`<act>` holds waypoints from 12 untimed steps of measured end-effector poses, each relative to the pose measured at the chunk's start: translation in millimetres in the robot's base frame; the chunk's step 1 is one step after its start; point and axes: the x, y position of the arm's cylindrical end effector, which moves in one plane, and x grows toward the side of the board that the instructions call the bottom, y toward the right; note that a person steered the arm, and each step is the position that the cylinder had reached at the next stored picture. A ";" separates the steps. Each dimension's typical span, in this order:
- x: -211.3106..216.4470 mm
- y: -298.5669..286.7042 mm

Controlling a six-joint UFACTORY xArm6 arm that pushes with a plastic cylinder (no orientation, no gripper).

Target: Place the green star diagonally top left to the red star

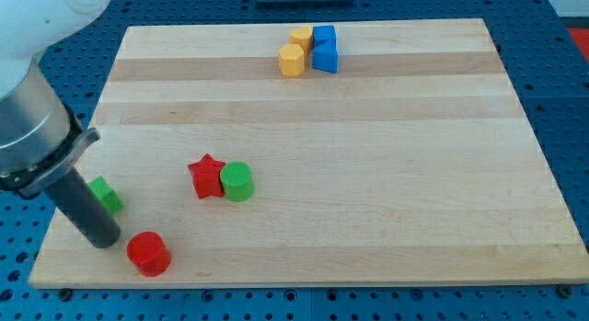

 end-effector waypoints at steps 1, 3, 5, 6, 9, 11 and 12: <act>-0.1 -25.6; -17.7 -47.9; -32.7 -13.3; -33.4 -13.3; -72.5 5.3; -92.7 25.7; -104.1 26.1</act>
